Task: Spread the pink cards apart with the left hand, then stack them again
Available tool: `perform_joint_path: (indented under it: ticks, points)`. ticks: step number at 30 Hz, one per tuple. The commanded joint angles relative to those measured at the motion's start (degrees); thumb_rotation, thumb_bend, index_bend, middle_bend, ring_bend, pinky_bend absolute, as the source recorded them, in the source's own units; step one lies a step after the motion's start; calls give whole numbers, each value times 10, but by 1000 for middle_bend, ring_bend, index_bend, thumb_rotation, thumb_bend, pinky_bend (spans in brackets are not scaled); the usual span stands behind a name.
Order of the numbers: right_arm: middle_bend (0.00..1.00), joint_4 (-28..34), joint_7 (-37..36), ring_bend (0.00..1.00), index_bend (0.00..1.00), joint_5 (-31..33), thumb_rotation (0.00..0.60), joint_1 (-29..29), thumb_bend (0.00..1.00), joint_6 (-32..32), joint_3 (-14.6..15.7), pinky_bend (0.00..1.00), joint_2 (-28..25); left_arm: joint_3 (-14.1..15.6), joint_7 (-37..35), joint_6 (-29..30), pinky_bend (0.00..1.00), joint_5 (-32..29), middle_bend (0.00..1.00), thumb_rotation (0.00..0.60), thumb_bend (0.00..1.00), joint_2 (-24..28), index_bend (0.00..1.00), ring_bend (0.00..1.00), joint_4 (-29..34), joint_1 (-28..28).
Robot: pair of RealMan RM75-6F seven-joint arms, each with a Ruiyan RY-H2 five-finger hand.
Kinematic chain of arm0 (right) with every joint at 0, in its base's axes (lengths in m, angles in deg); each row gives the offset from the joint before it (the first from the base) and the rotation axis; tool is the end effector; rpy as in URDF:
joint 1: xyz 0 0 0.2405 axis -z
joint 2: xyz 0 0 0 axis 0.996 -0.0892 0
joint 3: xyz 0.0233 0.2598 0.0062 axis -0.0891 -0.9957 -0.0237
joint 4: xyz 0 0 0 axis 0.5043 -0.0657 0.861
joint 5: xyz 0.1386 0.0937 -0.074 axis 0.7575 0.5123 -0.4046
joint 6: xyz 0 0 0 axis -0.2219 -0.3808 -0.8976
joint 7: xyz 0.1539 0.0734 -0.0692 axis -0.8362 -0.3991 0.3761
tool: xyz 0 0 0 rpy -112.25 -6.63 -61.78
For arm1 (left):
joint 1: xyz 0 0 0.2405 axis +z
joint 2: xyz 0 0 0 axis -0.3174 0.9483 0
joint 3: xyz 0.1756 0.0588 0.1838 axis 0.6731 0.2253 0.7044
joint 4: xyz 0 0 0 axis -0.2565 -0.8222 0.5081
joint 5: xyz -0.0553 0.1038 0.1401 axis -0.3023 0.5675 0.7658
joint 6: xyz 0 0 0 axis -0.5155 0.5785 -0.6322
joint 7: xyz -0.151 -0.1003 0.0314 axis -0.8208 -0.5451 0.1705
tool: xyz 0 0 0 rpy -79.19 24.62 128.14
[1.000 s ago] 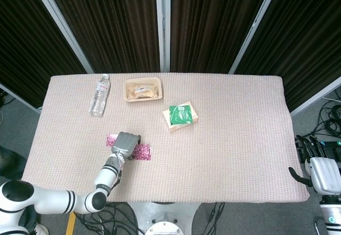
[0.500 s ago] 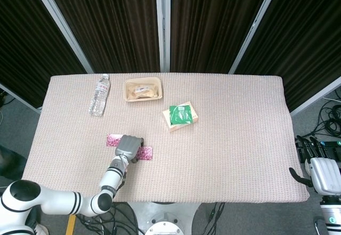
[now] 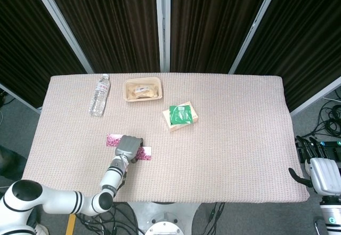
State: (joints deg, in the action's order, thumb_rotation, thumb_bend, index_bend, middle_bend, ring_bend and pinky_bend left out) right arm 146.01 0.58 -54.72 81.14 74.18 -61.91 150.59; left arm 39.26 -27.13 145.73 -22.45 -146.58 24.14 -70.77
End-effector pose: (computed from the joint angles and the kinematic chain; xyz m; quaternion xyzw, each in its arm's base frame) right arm -0.3220 -0.2120 0.1926 0.5844 -0.4259 0.3799 0.5768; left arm -0.1431 0.3464 -0.0943 -0.7658 -0.4409 -0.1843 0.4304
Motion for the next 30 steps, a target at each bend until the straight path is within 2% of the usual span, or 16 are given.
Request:
perform_joint_path:
  ticks: [1, 22, 30]
  points:
    - [116, 0, 0, 2, 10, 0, 584, 0, 162, 0, 0, 97, 0, 0, 0, -1, 907, -1, 844, 600, 259, 1, 422, 849, 2, 0]
    - [121, 4, 1, 2, 9, 1, 586, 2, 163, 2, 1, 97, -1, 9, 1, -13, 907, -2, 844, 600, 260, 9, 396, 849, 0, -5]
    - [121, 3, 0, 2, 9, 1, 589, 3, 161, 3, 1, 97, -2, 5, -26, 7, 907, 35, 844, 600, 260, 34, 321, 848, 24, 8]
